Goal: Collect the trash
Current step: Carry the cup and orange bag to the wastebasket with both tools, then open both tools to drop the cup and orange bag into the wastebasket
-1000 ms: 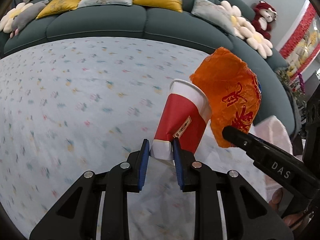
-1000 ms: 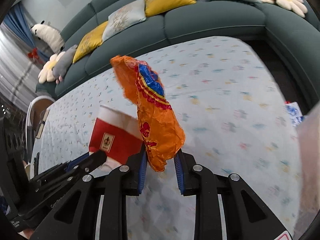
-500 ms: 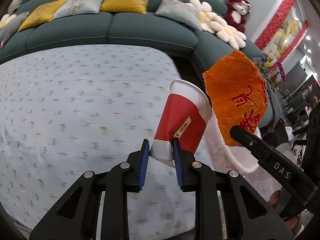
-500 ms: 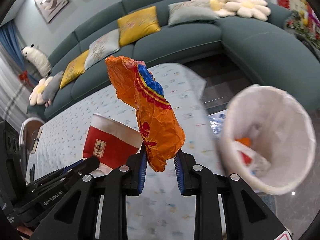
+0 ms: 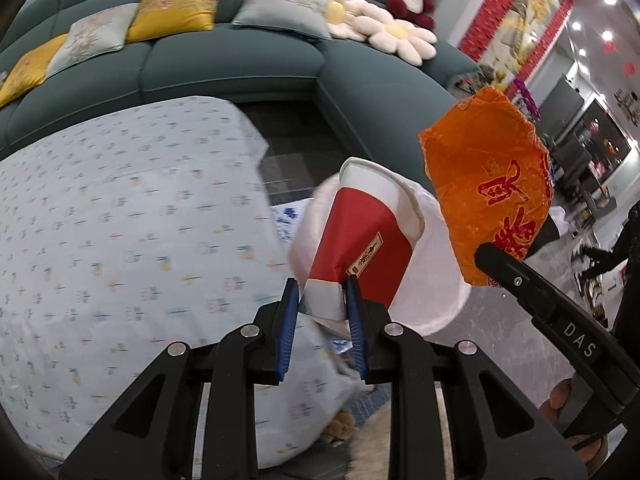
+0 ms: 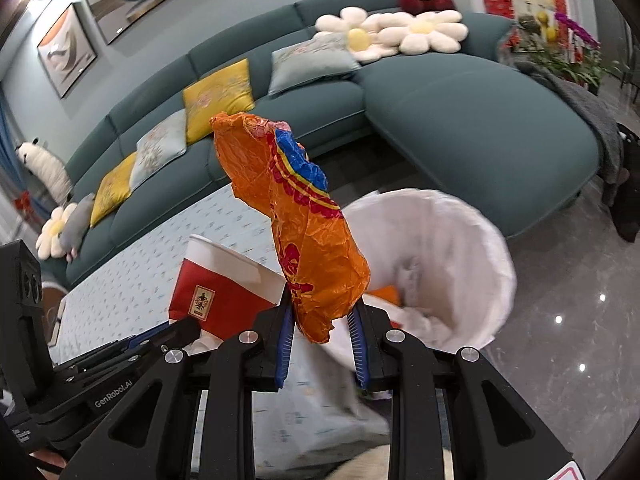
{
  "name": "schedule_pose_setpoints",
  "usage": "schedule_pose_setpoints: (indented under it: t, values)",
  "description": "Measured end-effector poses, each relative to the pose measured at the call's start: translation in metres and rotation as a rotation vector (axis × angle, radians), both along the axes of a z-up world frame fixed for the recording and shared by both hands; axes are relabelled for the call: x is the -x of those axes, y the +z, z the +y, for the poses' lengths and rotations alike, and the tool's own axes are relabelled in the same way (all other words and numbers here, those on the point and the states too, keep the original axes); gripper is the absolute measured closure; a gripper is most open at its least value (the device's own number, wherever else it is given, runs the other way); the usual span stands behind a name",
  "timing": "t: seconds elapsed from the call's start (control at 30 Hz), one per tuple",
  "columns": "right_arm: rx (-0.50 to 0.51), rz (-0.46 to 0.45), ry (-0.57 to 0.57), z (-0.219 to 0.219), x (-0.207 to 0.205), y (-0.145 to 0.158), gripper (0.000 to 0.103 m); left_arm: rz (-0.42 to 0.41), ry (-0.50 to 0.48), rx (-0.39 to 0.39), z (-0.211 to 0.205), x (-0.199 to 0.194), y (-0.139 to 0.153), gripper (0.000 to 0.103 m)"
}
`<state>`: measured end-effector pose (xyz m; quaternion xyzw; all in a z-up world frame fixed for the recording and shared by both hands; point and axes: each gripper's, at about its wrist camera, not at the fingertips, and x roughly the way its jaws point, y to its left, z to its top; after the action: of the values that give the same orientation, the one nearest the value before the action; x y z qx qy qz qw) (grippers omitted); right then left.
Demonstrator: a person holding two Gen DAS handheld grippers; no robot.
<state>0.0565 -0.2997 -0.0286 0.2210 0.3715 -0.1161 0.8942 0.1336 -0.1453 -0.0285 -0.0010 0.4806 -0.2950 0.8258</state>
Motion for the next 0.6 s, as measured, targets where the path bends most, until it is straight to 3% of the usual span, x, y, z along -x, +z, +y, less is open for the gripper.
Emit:
schedule_pose_setpoints:
  t: [0.27, 0.6]
  values:
    - [-0.004, -0.01, -0.074, -0.04, 0.017, -0.001, 0.079, 0.006, -0.052, -0.021, -0.044, 0.0, -0.006, 0.08]
    - [-0.04, 0.021, -0.116, -0.071, 0.011, -0.026, 0.079, 0.039, -0.069, -0.058, -0.077, -0.018, -0.027, 0.079]
